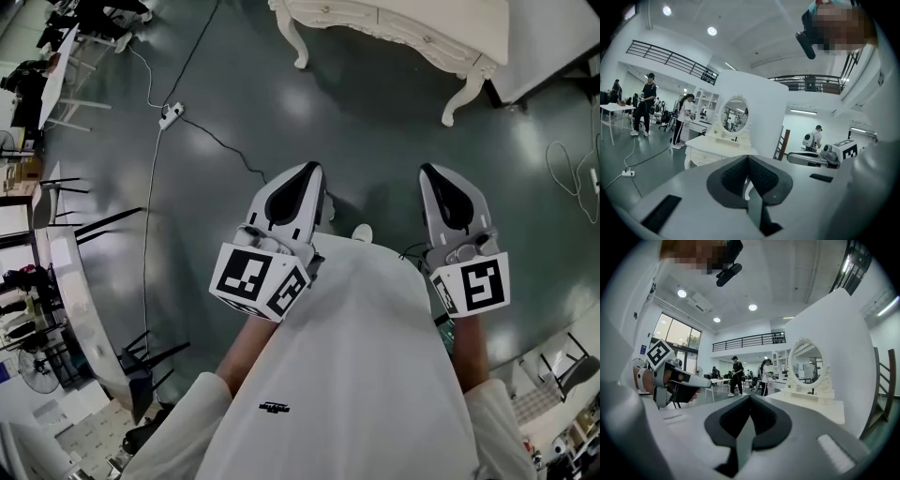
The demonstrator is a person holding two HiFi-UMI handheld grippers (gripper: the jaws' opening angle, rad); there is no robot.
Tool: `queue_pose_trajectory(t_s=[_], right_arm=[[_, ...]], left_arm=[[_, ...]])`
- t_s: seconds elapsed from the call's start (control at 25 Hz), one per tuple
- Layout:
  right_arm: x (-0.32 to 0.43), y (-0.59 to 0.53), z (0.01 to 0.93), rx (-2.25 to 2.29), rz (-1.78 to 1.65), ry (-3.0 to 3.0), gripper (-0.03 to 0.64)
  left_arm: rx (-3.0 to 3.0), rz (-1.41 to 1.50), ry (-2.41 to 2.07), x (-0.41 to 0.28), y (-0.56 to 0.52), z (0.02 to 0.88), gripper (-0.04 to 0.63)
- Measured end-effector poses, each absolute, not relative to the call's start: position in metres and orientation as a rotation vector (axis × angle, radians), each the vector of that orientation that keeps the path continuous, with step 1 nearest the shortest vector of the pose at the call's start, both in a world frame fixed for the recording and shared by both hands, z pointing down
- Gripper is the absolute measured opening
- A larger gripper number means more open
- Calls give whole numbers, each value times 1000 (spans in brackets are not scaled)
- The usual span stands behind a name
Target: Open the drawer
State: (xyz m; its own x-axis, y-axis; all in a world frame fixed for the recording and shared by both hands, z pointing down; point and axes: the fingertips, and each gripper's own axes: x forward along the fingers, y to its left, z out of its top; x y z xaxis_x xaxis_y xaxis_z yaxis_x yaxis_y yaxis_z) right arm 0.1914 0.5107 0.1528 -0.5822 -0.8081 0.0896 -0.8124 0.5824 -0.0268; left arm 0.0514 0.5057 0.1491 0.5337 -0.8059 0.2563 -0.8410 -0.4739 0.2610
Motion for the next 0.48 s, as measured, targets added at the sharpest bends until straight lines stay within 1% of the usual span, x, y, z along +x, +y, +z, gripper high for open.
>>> queue_pose_trajectory(t_s=[0.28, 0.48], right_arm=[[199, 481, 158, 1406, 133, -2743, 11], [193, 441, 172, 1404, 179, -2743, 11]], left_arm=[[2427, 140, -1340, 61, 472, 153, 8], [2404, 129, -1361, 49, 434, 166, 8]])
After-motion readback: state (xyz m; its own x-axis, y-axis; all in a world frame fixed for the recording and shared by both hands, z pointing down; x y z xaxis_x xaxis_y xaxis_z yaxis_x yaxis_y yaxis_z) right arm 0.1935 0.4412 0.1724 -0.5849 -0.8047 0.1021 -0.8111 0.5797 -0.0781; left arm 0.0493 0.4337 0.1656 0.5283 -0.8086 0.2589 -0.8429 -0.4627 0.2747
